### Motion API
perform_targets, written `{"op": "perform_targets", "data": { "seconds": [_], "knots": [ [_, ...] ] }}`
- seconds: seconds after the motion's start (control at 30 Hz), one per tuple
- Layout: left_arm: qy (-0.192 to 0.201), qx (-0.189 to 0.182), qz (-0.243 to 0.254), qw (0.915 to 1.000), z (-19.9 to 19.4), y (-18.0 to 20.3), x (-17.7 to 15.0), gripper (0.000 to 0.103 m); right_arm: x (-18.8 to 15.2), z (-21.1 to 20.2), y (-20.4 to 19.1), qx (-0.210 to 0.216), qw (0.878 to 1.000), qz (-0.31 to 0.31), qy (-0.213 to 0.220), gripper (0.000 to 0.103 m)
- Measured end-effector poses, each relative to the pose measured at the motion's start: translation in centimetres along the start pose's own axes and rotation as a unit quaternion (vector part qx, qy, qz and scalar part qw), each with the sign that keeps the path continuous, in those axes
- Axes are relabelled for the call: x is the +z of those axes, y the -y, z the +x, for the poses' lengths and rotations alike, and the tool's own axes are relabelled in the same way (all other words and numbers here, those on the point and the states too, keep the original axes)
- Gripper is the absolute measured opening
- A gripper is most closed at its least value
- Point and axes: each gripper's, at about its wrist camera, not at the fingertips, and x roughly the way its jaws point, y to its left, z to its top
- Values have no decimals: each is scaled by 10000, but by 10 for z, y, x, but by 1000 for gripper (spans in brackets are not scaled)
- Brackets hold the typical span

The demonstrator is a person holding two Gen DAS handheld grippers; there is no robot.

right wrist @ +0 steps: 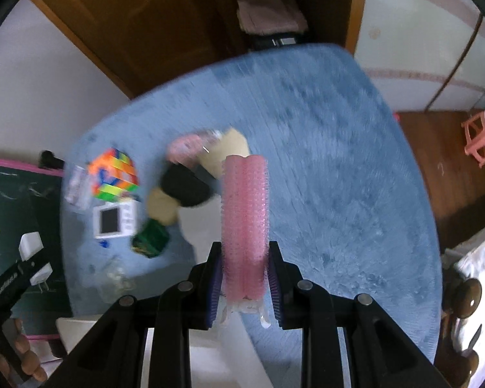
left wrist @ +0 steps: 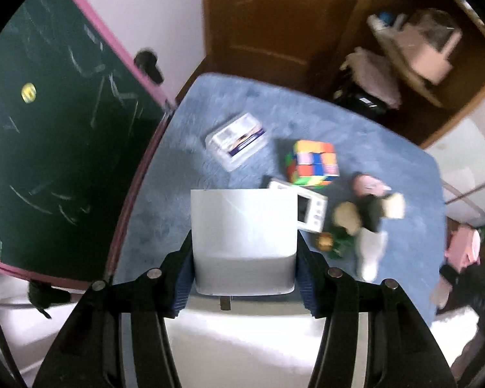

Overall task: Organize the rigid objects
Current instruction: 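Lift and carry the charger with the left tool while the right tool carries the roller over the tray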

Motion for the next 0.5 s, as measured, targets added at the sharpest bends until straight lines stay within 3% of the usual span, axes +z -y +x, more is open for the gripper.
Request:
{"op": "perform_targets", "data": {
  "seconds": [0.2,0.5],
  "knots": [
    [275,-364,533,9975,-54,-1,-19,58,-5,-72,-33,304,9971,-286,629,26],
    [561,-548,1123,9906,-103,-7,-67,58,-50,-136,-75,648,9921,-730,794,26]
  ]
}}
